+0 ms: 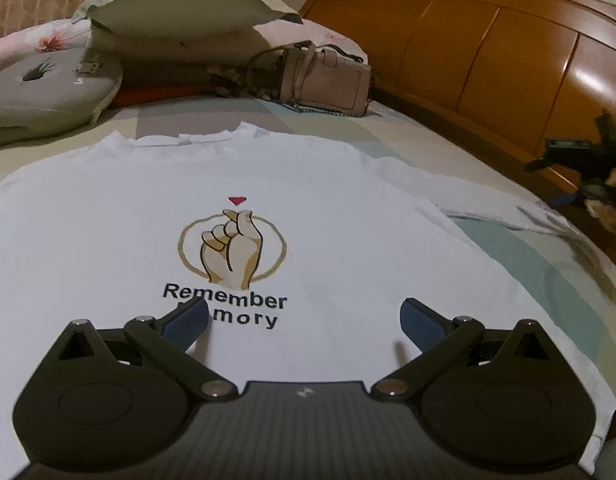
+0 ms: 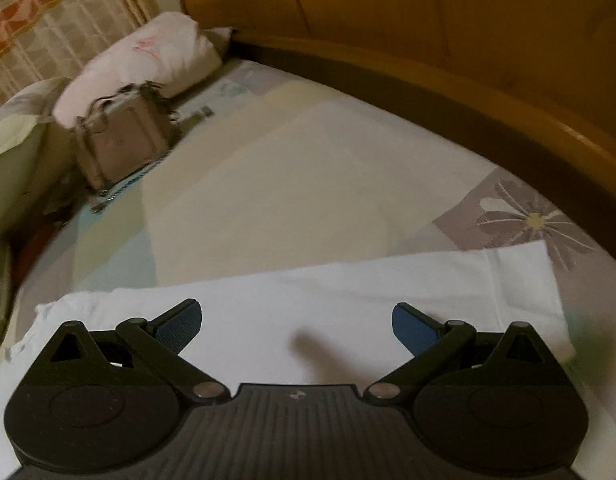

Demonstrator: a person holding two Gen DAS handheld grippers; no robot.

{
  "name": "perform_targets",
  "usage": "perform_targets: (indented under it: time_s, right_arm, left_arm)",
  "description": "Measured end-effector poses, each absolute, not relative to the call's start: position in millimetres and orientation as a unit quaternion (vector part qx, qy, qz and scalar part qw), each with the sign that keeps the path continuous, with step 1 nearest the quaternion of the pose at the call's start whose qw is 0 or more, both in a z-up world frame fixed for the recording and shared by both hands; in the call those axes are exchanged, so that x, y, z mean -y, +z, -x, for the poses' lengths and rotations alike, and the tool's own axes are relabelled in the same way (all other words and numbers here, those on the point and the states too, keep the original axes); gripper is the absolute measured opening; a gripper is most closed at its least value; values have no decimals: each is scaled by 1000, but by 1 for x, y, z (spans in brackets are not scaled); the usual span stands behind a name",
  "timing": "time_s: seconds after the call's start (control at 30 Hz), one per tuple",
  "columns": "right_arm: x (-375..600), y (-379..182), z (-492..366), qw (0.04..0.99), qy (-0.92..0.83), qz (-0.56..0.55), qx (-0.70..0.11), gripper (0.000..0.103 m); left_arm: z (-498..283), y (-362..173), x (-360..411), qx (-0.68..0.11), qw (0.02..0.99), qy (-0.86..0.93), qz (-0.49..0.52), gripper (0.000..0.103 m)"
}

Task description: Fold clothes

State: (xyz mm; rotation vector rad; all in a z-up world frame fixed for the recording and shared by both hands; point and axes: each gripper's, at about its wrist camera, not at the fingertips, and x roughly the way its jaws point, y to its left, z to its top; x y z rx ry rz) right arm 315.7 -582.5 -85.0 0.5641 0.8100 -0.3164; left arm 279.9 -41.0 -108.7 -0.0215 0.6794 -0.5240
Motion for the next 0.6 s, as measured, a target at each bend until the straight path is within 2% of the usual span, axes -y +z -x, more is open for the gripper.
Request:
perform_targets:
  time_s: [0.27,0.5,0.6]
  right_arm:
    - [600,-119,-341,874,-226,-177,-392,103]
    - [547,-96,-329,867,-257,-111,-411,103]
    - [536,-105,-324,859,-232,-129,-438,103]
  left_arm:
    - [-278,-115,48,-324,912,-249,-16,102]
    - [-276,-110,43,-316,917,-243,-12,102]
    - [-274,-108,44,-310,918,-246,-17,102]
